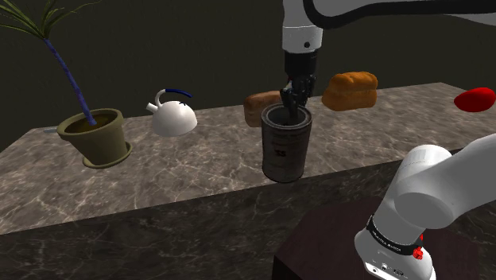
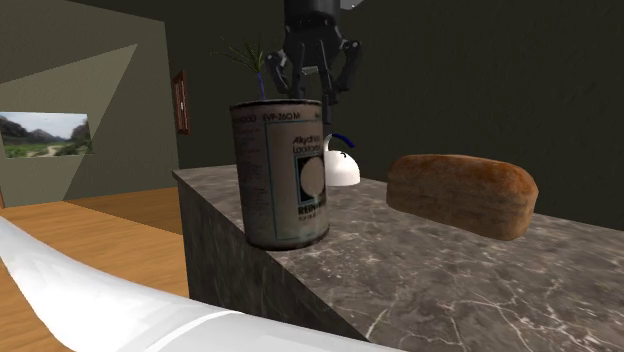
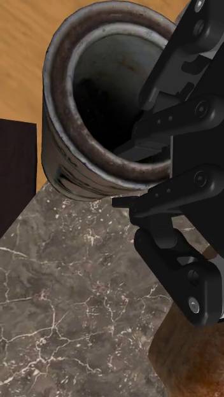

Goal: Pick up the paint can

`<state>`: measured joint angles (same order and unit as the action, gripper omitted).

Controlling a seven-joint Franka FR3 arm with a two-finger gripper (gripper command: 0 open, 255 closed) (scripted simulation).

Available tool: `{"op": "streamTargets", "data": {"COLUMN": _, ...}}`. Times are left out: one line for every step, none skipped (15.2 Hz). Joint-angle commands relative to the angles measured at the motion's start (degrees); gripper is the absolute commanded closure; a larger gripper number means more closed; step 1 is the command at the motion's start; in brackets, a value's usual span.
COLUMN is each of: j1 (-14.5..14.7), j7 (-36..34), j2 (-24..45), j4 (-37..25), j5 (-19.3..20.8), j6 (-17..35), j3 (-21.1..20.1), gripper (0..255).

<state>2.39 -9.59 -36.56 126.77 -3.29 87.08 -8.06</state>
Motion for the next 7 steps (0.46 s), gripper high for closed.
{"op": "streamTargets", "data": {"j1": -0.02, "j7": -0.08, "j2": 0.31, "j4": -2.0, "j5": 0.02, "j6": -1.55, "j3": 0.02, "gripper": 255}}
{"op": "streamTargets", "data": {"j1": -0.05, "j7": -0.09, "j2": 0.53, "j4": -2.95, "j5": 0.07, "j6": -2.27, "j3": 0.05, "gripper": 255}}
{"op": "streamTargets", "data": {"j1": -0.08, "j7": -0.1, "j2": 0.76, "j4": -3.9, "j5": 0.11, "j6": -3.0, "j3": 0.08, "gripper": 255}}
{"op": "streamTargets", "data": {"j1": -0.11, "j7": -0.11, "j2": 1.01, "j4": -4.86, "j5": 0.15, "j6": -3.72, "j3": 0.1, "gripper": 255}}
{"op": "streamTargets", "data": {"j1": -0.13, "j7": -0.12, "j2": 1.26, "j4": -5.84, "j5": 0.19, "j6": -4.44, "j3": 0.13, "gripper": 255}}
{"op": "streamTargets", "data": {"j1": -0.14, "j7": -0.12, "j2": 1.29, "j4": -5.97, "j5": 0.19, "j6": -4.55, "j3": 0.13, "gripper": 255}}
{"op": "streamTargets", "data": {"j1": -0.14, "j7": -0.12, "j2": 1.3, "j4": -5.98, "j5": 0.19, "j6": -4.55, "j3": 0.13, "gripper": 255}}
